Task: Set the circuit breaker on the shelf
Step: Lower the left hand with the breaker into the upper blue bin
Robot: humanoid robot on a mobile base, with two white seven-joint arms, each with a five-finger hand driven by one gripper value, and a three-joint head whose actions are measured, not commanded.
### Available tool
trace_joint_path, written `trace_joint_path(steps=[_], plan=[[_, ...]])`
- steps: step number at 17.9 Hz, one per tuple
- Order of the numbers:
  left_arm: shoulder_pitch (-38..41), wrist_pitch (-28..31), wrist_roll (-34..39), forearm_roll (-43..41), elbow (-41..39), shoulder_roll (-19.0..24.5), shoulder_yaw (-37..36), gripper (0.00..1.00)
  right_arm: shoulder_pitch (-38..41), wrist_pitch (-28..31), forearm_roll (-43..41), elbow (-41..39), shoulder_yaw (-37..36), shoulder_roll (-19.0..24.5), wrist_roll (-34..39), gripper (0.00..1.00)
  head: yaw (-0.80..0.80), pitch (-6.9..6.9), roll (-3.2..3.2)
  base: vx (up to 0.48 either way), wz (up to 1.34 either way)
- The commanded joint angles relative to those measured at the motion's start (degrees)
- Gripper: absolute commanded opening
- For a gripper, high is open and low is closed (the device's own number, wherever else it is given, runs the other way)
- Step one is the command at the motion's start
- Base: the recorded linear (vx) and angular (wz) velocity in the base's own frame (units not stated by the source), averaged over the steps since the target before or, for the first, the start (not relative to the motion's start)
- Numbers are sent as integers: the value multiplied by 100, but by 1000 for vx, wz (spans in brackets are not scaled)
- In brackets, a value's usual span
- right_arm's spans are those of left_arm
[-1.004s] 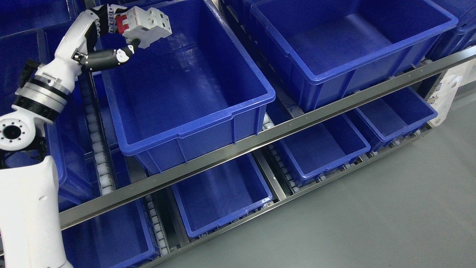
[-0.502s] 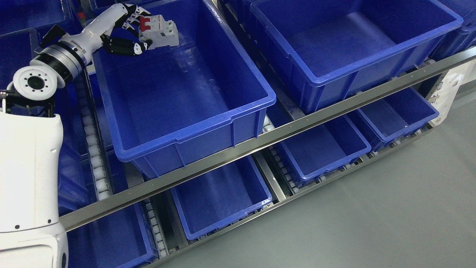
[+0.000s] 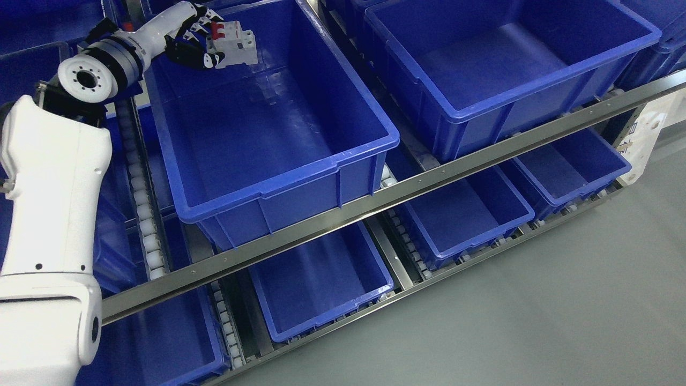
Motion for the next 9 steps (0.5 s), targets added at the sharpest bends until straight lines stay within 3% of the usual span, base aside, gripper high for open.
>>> trace_joint_path(steps=[1,9], plan=[[-251,39,365,-72,1878,-641,-519,19,95,-233,-6,1,0,-100,10,100,0,0,0,-18,-39],[-260,56,401,-81,2371,-739,-1011,24,95,-233,3,1,0,-100,10,100,0,0,0,-2,-34]])
